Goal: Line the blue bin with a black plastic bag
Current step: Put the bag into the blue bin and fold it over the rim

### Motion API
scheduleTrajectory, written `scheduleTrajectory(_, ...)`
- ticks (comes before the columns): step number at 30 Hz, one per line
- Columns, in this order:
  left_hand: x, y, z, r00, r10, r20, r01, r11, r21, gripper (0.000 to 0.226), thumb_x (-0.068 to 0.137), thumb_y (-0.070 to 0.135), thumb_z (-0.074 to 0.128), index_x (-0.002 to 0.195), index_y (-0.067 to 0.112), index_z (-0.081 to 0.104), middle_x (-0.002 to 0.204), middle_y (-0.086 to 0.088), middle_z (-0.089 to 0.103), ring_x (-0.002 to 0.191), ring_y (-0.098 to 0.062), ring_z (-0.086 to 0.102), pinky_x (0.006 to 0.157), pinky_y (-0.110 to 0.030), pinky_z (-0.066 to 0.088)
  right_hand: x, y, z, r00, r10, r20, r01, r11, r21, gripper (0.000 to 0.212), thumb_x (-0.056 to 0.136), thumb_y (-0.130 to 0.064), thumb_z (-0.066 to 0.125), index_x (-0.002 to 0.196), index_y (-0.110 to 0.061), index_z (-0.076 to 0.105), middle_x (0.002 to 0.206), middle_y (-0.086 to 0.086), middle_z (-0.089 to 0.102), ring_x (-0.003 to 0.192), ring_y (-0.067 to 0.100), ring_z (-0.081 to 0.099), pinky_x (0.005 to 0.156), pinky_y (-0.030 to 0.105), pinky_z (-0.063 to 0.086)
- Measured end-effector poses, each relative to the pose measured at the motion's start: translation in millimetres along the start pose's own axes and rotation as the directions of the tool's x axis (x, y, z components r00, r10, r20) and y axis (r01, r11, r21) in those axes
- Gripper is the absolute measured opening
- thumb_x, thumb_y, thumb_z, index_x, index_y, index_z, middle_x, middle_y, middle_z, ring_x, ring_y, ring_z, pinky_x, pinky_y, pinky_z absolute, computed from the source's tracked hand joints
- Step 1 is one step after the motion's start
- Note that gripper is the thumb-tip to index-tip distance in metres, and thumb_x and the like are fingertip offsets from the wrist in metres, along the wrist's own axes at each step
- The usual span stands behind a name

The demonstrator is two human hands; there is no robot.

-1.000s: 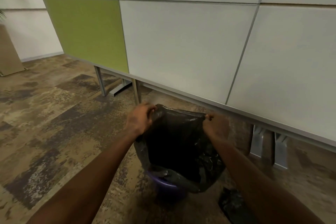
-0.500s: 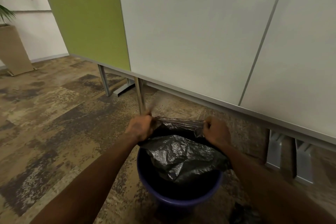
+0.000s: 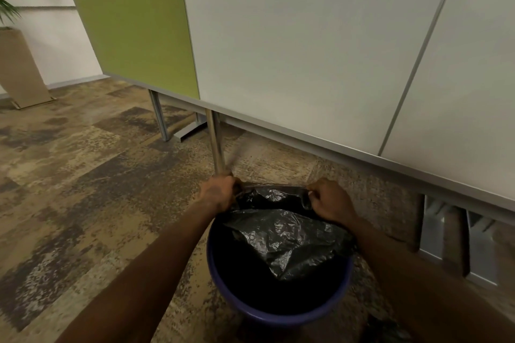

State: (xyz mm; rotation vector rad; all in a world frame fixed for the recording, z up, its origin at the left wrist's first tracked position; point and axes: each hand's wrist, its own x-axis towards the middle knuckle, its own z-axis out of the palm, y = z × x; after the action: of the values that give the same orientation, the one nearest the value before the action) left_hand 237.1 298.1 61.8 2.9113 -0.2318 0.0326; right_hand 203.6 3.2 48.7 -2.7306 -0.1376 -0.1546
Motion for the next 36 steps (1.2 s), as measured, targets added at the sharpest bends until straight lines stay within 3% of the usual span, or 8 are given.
scheduleTrajectory(7, 0.8, -5.1, 12.2, 0.976, -0.129, 0.178, 0.186, 0.916, -0.355, 0.037, 0.096, -0.005, 0.052, 0.122, 0.007, 0.077, 0.126, -0.01, 0.071, 0.12, -0.025, 0.064, 0.087, -0.018, 0.042, 0.1, 15.0, 18.6, 0.98, 0.091, 0.176, -0.091, 0.996, -0.007, 0.039, 0.111, -0.036, 0.038, 0.101, -0.014, 0.068, 0.104, 0.014, 0.061, 0.101, 0.031, 0.059, 0.081, 0.033, 0.042)
scheduleTrajectory(10, -13.1, -7.6, 12.0, 0.931, -0.17, 0.325, 0.352, 0.662, -0.662, 0.039, 0.101, -0.011, 0.039, 0.12, -0.009, 0.072, 0.111, -0.018, 0.069, 0.089, -0.022, 0.065, 0.066, -0.017, 0.053, -1.9, 18.8, 22.6, 0.964, 0.165, 0.21, -0.196, 0.971, 0.136, 0.047, 0.113, -0.041, 0.034, 0.118, -0.013, 0.07, 0.115, 0.015, 0.069, 0.096, 0.025, 0.059, 0.08, 0.029, 0.039)
scheduleTrajectory(13, -28.9, -10.6, 13.5, 0.872, -0.166, 0.461, 0.488, 0.373, -0.789, 0.037, 0.108, -0.001, 0.036, 0.122, -0.003, 0.07, 0.112, -0.023, 0.07, 0.089, -0.025, 0.067, 0.07, -0.027, 0.058, -5.2, 24.5, 23.1, 0.959, 0.216, 0.181, -0.252, 0.944, 0.212, 0.048, 0.112, -0.047, 0.032, 0.121, -0.017, 0.068, 0.122, 0.014, 0.071, 0.106, 0.029, 0.064, 0.087, 0.032, 0.045)
scheduleTrajectory(17, -37.5, -15.8, 28.1, 0.887, -0.239, 0.394, 0.443, 0.202, -0.874, 0.031, 0.11, 0.016, 0.044, 0.103, 0.007, 0.073, 0.109, -0.019, 0.07, 0.084, -0.022, 0.067, 0.065, -0.026, 0.057, -14.8, 22.8, 21.3, 0.956, 0.28, 0.089, -0.293, 0.875, 0.386, 0.046, 0.111, -0.048, 0.037, 0.12, -0.017, 0.07, 0.128, 0.015, 0.07, 0.113, 0.029, 0.063, 0.088, 0.031, 0.041)
scheduleTrajectory(21, -31.8, -26.7, 34.3, 0.909, -0.416, 0.038, 0.254, 0.477, -0.841, 0.043, 0.112, 0.036, 0.039, 0.124, 0.008, 0.07, 0.119, -0.015, 0.069, 0.104, -0.027, 0.066, 0.087, -0.038, 0.053, -31.2, 13.3, 8.1, 0.842, 0.5, -0.202, -0.304, 0.75, 0.587, 0.044, 0.109, -0.043, 0.047, 0.132, -0.013, 0.069, 0.142, 0.013, 0.065, 0.128, 0.032, 0.06, 0.103, 0.035, 0.042)
scheduleTrajectory(25, -39.8, -23.2, 1.9, 0.955, 0.014, -0.295, -0.149, 0.886, -0.438, 0.042, 0.105, 0.048, 0.046, 0.123, 0.022, 0.073, 0.118, 0.0, 0.073, 0.102, -0.013, 0.061, 0.088, -0.038, 0.05, -60.6, -10.1, -12.3, 0.845, 0.396, -0.359, -0.144, 0.815, 0.562, 0.028, 0.105, -0.037, 0.058, 0.113, -0.018, 0.078, 0.116, 0.003, 0.075, 0.112, 0.026, 0.069, 0.094, 0.032, 0.047)
scheduleTrajectory(30, -83.6, 12.7, -27.7, 0.862, 0.487, 0.142, -0.446, 0.861, -0.245, 0.091, 0.084, 0.092, 0.03, 0.138, 0.028, 0.065, 0.133, 0.007, 0.069, 0.121, -0.007, 0.062, 0.104, -0.035, 0.052, -109.1, -44.5, -37.9, 0.99, 0.093, -0.107, -0.026, 0.864, 0.504, 0.036, 0.099, -0.063, 0.052, 0.086, -0.04, 0.077, 0.093, -0.012, 0.079, 0.091, 0.002, 0.071, 0.087, 0.03, 0.053)
scheduleTrajectory(36, -117.5, -2.9, -43.4, 0.859, 0.512, 0.003, -0.477, 0.802, -0.361, 0.054, 0.083, 0.051, 0.08, 0.132, 0.031, 0.07, 0.12, 0.019, 0.07, 0.111, 0.006, 0.062, 0.094, -0.009, 0.045, -165.8, -53.4, -68.5, 0.999, -0.005, 0.033, -0.007, 0.941, 0.337, 0.051, 0.077, -0.092, 0.046, 0.09, -0.048, 0.07, 0.1, -0.019, 0.067, 0.096, -0.005, 0.06, 0.081, 0.025, 0.048)
